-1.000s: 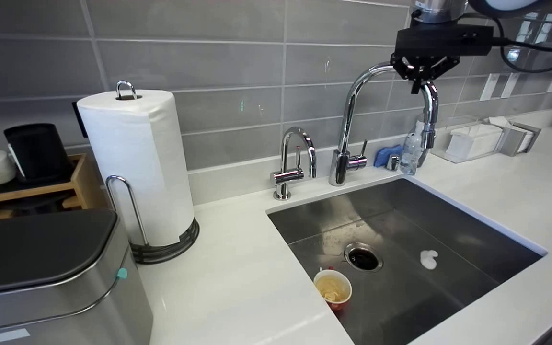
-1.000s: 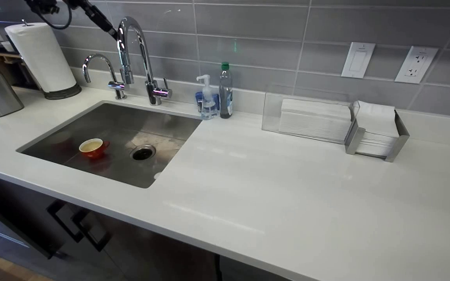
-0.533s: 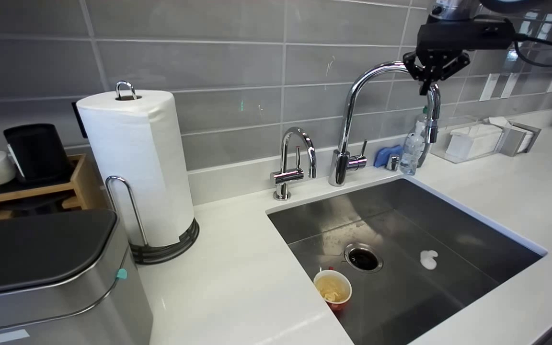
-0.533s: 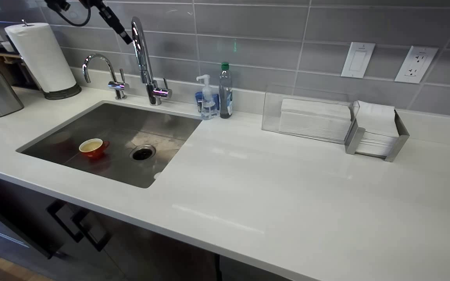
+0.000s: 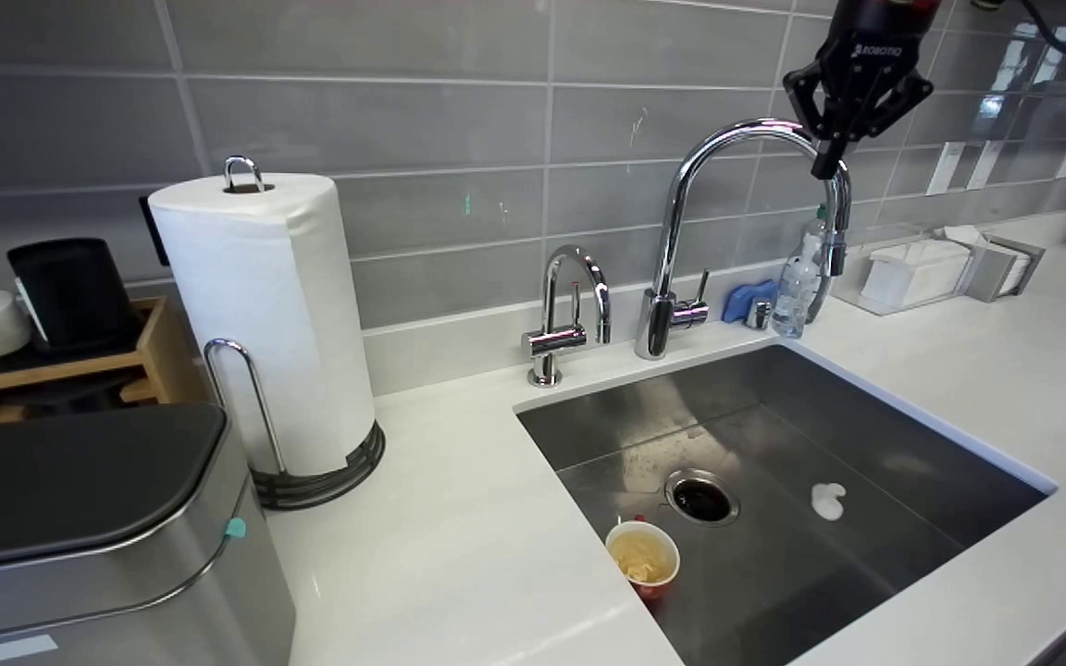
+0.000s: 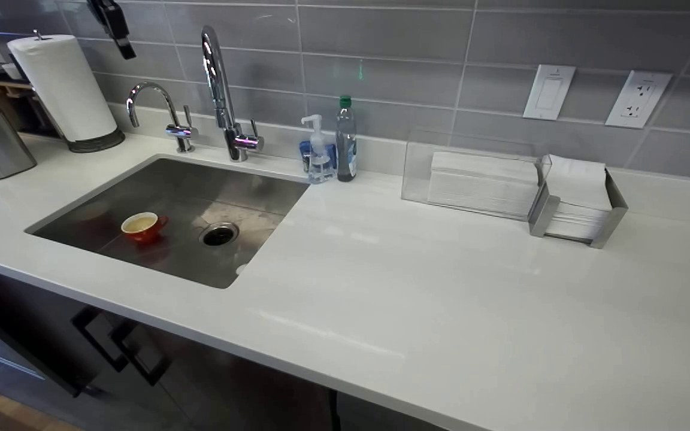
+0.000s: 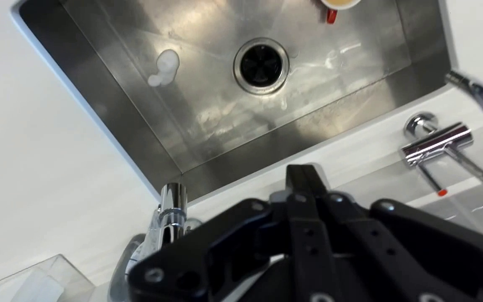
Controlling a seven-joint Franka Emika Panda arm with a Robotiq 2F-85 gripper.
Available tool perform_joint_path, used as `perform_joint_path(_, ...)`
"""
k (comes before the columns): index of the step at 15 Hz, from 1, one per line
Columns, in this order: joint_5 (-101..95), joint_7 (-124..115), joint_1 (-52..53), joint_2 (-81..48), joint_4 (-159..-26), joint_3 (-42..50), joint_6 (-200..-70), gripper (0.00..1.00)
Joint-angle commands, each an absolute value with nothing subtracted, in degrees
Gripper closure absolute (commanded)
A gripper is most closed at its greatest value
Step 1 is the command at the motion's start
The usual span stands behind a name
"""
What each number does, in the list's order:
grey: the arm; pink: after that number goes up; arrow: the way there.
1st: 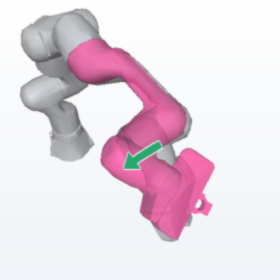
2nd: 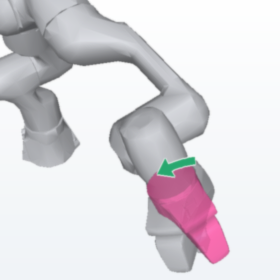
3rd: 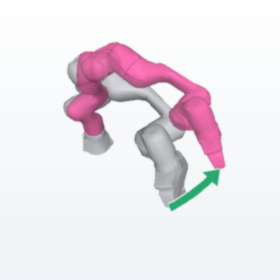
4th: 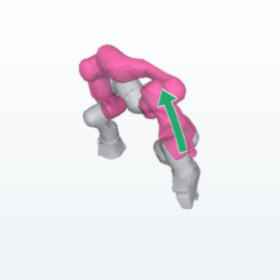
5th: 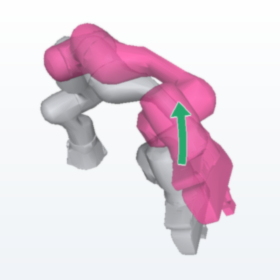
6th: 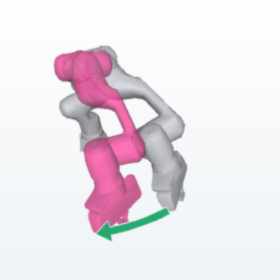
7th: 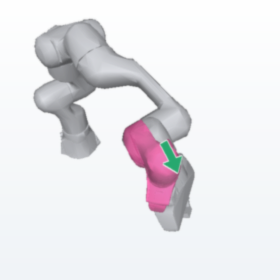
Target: Move the faucet to the right
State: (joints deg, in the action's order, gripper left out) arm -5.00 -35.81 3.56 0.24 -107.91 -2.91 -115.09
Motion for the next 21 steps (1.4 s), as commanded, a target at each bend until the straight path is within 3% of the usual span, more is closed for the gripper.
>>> perform_joint_path(1, -5.2, -25.8, 3.6, 4.8, -109.8, -3.3, -114.1, 0.99)
perform_joint_path(3, -4.6, -19.0, 3.4, 7.5, -110.4, -3.3, -113.1, 0.98)
perform_joint_path(4, -4.0, -16.1, 3.2, 8.5, -110.5, -3.1, -112.4, 0.73)
perform_joint_path(6, -2.7, -10.0, 3.0, 10.6, -111.0, -2.5, -110.8, 0.68)
perform_joint_path(15, -7.1, 1.7, -0.1, 17.6, -115.8, 0.7, -110.4, 0.01)
perform_joint_path(21, -5.9, 16.7, -0.6, 16.0, -113.8, 5.2, -105.0, 0.0)
